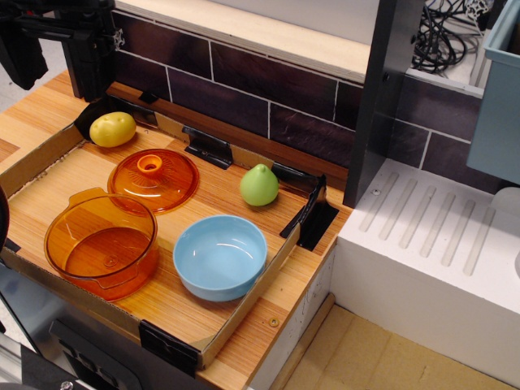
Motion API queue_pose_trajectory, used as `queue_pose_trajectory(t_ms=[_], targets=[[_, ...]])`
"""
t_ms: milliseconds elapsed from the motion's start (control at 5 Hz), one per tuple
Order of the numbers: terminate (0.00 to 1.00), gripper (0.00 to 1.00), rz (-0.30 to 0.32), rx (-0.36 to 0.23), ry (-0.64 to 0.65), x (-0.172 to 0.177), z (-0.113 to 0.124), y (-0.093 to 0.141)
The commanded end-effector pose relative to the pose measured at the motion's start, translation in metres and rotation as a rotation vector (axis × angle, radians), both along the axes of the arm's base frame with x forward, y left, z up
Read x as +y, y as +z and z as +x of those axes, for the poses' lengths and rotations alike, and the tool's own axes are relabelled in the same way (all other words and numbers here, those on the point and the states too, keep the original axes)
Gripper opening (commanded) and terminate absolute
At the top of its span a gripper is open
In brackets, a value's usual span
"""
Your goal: Put pear in bowl
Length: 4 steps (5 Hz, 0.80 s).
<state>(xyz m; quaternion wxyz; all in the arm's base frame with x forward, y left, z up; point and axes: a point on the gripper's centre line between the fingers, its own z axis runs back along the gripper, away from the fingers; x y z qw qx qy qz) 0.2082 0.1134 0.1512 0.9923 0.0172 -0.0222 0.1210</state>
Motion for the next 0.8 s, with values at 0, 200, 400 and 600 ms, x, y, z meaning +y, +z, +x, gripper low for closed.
queue_pose_trajectory(t_ms=[0, 200, 400, 600], targets=[[0.00, 1.00, 0.000, 0.000, 0.000, 0.000, 0.000, 0.000], [0.00, 1.00, 0.024, -0.083, 0.001, -0.025, 0.027, -0.016], [0.00, 1.00, 0.057, -0.106, -0.055, -0.047, 0.040, -0.040], [0.00, 1.00, -0.016, -0.082, -0.045, -0.063, 0.050, -0.060]])
